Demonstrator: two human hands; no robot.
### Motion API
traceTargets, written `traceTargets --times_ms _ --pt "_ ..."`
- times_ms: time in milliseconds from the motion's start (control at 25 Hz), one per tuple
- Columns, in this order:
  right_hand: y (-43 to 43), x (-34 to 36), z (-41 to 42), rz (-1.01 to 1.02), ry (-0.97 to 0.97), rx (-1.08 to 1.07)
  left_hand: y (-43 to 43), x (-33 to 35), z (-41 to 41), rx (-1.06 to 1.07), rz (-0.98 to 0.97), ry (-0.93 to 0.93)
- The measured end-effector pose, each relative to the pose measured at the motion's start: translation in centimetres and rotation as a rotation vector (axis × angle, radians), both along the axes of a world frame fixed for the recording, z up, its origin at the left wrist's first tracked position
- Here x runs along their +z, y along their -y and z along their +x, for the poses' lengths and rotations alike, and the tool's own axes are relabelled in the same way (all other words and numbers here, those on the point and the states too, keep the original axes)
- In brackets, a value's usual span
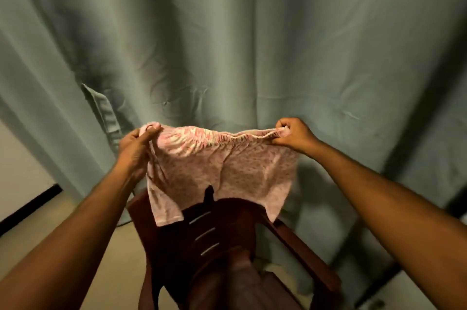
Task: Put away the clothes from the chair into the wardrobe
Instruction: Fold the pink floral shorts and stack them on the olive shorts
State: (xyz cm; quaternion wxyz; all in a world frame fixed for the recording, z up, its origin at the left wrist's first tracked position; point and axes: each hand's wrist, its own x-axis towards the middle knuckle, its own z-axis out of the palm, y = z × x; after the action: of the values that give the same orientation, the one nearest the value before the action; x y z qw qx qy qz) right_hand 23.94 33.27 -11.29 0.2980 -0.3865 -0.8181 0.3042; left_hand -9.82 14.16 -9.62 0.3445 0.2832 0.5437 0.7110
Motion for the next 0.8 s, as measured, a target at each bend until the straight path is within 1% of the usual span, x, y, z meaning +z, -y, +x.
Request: traceTargets --times_ms 80,120,280,400,520,600,720,800 --pt "4.0 0.9 5.6 0.003 -0.067 -0.125 -0.4 0.6 3.3 -0.059 0.021 -0.131" --pt "5.8 1.4 8.4 0.011 -0.07 -0.172 -0.6 0.8 5.1 -0.105 0.03 -0.18" --pt "12.2 2.8 19.5 0.013 -0.064 -0.361 -1.9 2.4 13.6 -0.333 0.052 -0.208" --pt "16.2 3.7 28.0 0.04 -0.075 -0.497 -3.4 4.2 21.7 -0.506 0.061 -0.228" --pt "20.0 4.2 36.9 0.08 -0.089 -0.645 -4.9 5.6 31.0 -0.738 0.037 -0.268" --pt "22.7 4.3 42.6 0.099 -0.058 -0.726 -5.8 6.0 37.1 -0.94 -0.03 -0.306" --pt "28.6 4.2 51.9 0.105 -0.037 -0.876 -6.5 5.2 48.7 -1.252 -0.11 -0.318" --pt "32.9 4.0 57.7 0.094 -0.084 -0.988 -6.2 4.2 56.9 -1.37 -0.134 -0.322"
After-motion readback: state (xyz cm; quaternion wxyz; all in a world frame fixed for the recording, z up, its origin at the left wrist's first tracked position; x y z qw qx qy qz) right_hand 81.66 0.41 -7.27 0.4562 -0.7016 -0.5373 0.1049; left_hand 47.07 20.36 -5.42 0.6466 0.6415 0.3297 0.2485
